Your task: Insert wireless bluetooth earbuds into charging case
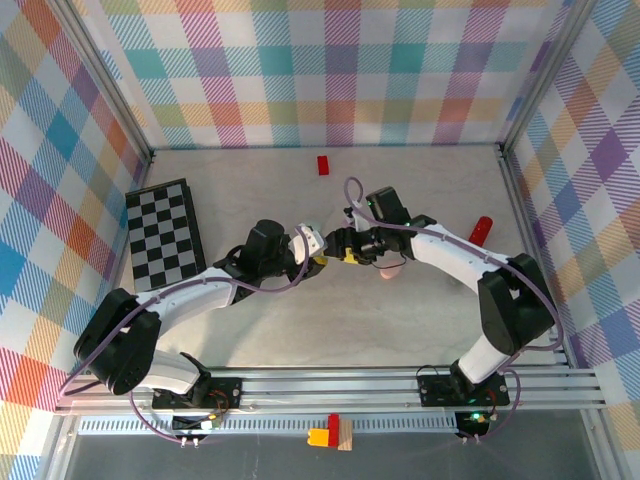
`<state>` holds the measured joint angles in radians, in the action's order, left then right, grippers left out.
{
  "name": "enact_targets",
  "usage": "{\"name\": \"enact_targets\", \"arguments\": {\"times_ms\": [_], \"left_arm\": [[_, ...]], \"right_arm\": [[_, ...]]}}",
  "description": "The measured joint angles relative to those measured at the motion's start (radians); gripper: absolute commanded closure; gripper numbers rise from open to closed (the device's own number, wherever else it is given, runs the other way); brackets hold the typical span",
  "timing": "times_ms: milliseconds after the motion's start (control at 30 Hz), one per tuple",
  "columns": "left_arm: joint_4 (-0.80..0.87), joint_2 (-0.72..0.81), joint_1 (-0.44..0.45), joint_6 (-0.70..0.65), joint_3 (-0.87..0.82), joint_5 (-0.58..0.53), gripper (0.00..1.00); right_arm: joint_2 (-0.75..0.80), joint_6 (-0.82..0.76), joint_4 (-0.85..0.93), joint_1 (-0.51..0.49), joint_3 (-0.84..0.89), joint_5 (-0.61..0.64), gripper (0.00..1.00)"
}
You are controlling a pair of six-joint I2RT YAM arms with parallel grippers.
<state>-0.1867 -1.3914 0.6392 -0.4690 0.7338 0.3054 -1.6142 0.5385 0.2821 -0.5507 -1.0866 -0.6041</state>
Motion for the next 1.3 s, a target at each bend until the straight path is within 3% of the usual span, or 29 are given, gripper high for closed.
{"name": "enact_targets", "arguments": {"times_ms": [567,633,800,933,1300], "left_arm": [[0.057,0.000,0.000,-0.068,0.003,-0.011,0.62],[0.054,0.002,0.000,-0.074,0.003,-0.010,0.54],[0.011,0.056,0.000,-0.077,-0.018,0.017,0.15],[-0.123,0.131,-0.010,-0.041,-0.083,0.061,0.01],[-0.797,0.090,-0.060,0.267,-0.278,0.172,0.00]], "right_arm": [[-0.027,0.000,0.015,-0.022,-0.029,-0.013,0.78],[-0.020,0.000,0.016,-0.022,-0.029,-0.010,0.79],[0.024,0.009,0.018,-0.008,-0.029,0.017,0.80],[0.089,0.049,-0.007,0.027,-0.017,-0.023,0.87],[0.240,0.421,-0.430,0.166,0.167,-0.307,0.97]]}}
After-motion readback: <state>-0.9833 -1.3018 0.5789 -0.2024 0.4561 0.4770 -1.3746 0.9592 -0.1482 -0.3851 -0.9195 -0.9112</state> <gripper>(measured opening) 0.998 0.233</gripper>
